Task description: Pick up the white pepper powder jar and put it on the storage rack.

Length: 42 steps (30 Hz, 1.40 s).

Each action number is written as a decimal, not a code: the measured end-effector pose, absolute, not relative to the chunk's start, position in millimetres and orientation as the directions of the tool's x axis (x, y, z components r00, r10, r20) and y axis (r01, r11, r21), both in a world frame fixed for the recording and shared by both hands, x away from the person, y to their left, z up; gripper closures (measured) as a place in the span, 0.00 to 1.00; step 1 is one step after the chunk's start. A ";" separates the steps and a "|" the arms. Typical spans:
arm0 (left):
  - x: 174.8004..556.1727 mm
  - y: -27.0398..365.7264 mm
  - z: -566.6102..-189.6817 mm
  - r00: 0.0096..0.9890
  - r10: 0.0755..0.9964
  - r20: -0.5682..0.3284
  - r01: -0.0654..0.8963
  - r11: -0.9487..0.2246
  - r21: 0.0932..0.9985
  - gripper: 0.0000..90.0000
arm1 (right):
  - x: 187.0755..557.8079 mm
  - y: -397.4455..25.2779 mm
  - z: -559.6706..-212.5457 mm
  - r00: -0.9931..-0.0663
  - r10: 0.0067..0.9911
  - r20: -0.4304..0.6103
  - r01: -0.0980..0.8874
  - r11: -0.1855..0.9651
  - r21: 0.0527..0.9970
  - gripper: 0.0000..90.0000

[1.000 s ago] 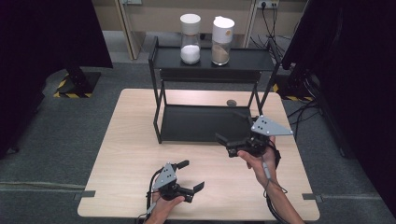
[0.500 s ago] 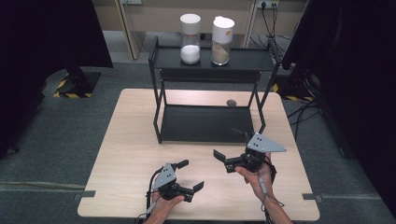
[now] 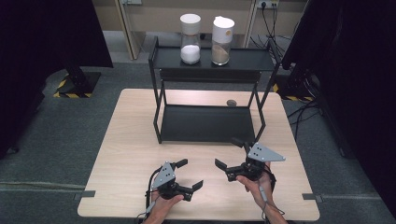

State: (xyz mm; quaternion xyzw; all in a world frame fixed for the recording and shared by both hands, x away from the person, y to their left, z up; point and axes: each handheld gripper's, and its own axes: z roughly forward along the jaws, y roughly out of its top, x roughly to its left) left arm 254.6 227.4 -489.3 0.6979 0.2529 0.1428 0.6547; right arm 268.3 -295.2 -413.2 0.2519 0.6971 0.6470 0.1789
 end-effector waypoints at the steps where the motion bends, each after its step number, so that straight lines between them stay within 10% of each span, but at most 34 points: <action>1: 254.6 227.4 -489.3 0.831 0.540 -0.132 0.166 -0.015 0.986 0.00 | 268.3 -295.2 -413.2 -0.809 0.583 0.076 0.120 0.036 0.992 0.00; 42: 254.3 230.0 -490.2 0.821 0.556 -0.131 0.158 -0.002 0.987 0.01 | 248.5 -297.4 -470.6 -0.804 0.577 0.147 0.209 0.043 0.977 0.00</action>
